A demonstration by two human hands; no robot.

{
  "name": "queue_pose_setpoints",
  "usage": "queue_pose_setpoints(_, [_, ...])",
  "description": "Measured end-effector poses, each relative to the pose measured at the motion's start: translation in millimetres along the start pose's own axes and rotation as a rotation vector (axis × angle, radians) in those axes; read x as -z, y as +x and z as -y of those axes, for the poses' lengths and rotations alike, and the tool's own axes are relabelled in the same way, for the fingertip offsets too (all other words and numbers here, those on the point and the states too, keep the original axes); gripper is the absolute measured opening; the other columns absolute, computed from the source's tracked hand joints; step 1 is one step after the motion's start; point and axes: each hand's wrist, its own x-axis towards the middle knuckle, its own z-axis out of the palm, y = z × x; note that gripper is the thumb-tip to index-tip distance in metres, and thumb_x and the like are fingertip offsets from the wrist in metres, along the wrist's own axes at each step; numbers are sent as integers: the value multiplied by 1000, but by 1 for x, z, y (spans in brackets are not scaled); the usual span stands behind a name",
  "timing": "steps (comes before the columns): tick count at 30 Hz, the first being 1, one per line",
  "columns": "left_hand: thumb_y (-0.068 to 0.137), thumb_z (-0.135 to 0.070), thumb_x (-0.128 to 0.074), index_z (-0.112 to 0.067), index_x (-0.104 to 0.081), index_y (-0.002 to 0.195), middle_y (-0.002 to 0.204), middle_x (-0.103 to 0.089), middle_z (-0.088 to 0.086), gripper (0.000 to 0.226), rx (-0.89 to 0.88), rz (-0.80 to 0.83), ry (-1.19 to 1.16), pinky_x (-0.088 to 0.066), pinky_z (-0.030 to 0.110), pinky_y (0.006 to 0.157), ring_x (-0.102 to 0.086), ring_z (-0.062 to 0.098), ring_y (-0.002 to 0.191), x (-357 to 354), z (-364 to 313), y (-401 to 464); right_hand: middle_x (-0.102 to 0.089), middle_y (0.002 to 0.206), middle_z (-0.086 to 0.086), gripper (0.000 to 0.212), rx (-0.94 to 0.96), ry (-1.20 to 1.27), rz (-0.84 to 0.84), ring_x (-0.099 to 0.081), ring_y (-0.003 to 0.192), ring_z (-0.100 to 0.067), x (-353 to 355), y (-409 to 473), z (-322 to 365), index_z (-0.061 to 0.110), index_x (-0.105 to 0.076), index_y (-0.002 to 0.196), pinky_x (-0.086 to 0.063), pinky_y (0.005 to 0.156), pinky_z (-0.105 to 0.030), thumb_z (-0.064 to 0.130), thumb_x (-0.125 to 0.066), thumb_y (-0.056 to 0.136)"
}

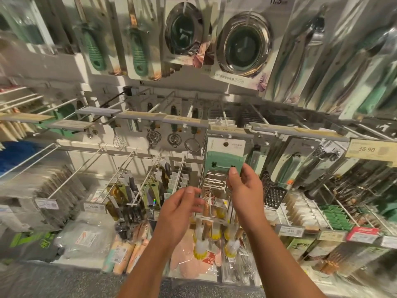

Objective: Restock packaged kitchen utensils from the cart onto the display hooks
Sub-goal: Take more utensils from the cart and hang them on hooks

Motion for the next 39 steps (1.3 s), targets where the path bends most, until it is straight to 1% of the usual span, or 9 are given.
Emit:
queue_pose_setpoints(3, [108, -34, -43, -22, -72, 108, 94, -78, 2, 31, 8, -19, -1, -51, 26, 77, -74, 14, 83, -4, 0, 3, -49, 119, 6, 94, -10, 25, 10, -46, 109, -15, 2, 1, 3, 13, -54, 143, -40, 95, -39, 82, -58, 79])
queue_pose_setpoints(7, [109, -31, -44, -20, -71, 108, 94, -78, 4, 30, 12, -37, 8, -52, 14, 68, -72, 10, 78, -11, 1, 6, -52, 139, 9, 54, -55, 33, 54, -46, 123, -2, 9, 13, 9, 13, -44, 154, -37, 106, -27, 34, -57, 105])
queue_pose_setpoints(10, [109, -31, -45, -23, -71, 108, 93, -78, 0, 28, 17, -42, 24, -53, 18, 70, -73, 14, 84, -17, 1, 8, -69, 119, 2, 20, -75, 6, 25, -64, 97, -3, 7, 25, 12, 25, -63, 121, -50, 91, -30, 34, -59, 104])
queue_pose_setpoints(16, [109, -33, -46, -32, -72, 109, 97, -77, -5, 26, 20, -81, 35, -52, 24, 78, -73, 9, 87, -29, -1, 8, -63, 91, -10, 22, -136, -123, 15, -63, 86, -24, -6, 55, 5, 21, -56, 92, -50, 81, -37, 41, -60, 102])
queue_pose_setpoints(22, [107, -30, -50, -30, -72, 109, 94, -78, -5, 22, -5, -148, 3, -50, 26, 78, -74, 12, 86, -48, 1, 10, -64, 97, -3, 37, -235, -221, 12, -59, 90, -21, -9, 82, -7, 10, -61, 112, -42, 81, -31, 46, -56, 103])
queue_pose_setpoints(26, [106, -33, -52, -33, -73, 107, 93, -78, -8, 21, -5, -187, -35, -53, 28, 82, -74, 14, 87, -59, 7, 11, -70, 109, -6, 48, -284, -205, -10, -65, 105, -30, -14, 86, -13, 9, -63, 112, -52, 97, -44, 54, -60, 98])
queue_pose_setpoints(30, [106, -30, -54, -31, -74, 109, 93, -79, -6, 20, 8, -189, -49, -55, 34, 87, -75, 15, 86, -61, 16, 12, -65, 117, -3, 58, -336, -100, -32, -60, 117, -28, -6, 72, -24, 8, -58, 137, -47, 107, -45, 51, -63, 98])
queue_pose_setpoints(35, [106, -22, -55, -21, -74, 110, 91, -79, 3, 19, 53, -96, -107, -56, 24, 73, -73, 18, 79, -73, 24, 33, -73, 91, 1, 35, -367, -23, -8, -65, 85, -14, 20, 39, -43, 10, -73, 99, -51, 74, -30, 44, -63, 100])
queue_pose_setpoints(39, [106, -25, -55, -22, -73, 112, 92, -79, 1, 19, 119, 100, -87, -54, 22, 69, -72, 15, 80, -101, 33, 42, -75, 91, -18, 40, -445, 39, -133, -67, 76, -23, 56, 9, -59, 5, -72, 91, -55, 71, -42, 44, -65, 99])
